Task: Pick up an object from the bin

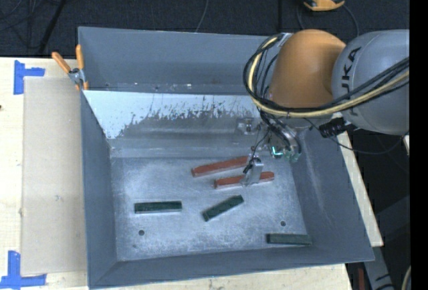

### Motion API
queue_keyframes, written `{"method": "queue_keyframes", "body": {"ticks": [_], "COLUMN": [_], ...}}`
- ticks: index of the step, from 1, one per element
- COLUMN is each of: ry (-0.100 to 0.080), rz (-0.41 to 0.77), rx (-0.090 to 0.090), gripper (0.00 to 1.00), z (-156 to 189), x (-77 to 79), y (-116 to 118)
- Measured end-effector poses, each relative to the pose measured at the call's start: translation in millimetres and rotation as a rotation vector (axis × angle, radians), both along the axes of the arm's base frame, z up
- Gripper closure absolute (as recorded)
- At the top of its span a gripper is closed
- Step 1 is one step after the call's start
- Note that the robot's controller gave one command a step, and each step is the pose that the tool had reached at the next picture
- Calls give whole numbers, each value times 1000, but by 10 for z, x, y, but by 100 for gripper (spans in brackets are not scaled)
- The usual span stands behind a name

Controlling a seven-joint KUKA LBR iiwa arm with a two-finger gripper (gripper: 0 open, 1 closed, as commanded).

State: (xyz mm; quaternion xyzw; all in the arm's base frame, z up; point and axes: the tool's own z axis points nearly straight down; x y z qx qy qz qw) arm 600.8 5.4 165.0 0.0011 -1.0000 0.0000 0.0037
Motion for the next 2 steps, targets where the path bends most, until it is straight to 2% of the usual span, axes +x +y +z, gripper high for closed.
{"method": "queue_keyframes", "body": {"ticks": [1,2], "ry": [3,-8], "rz": [-53,-51], "rx": [3,1], "gripper": [0,100], "z": [-981,-948], "x": [40,63], "y": [-193,-197]}}
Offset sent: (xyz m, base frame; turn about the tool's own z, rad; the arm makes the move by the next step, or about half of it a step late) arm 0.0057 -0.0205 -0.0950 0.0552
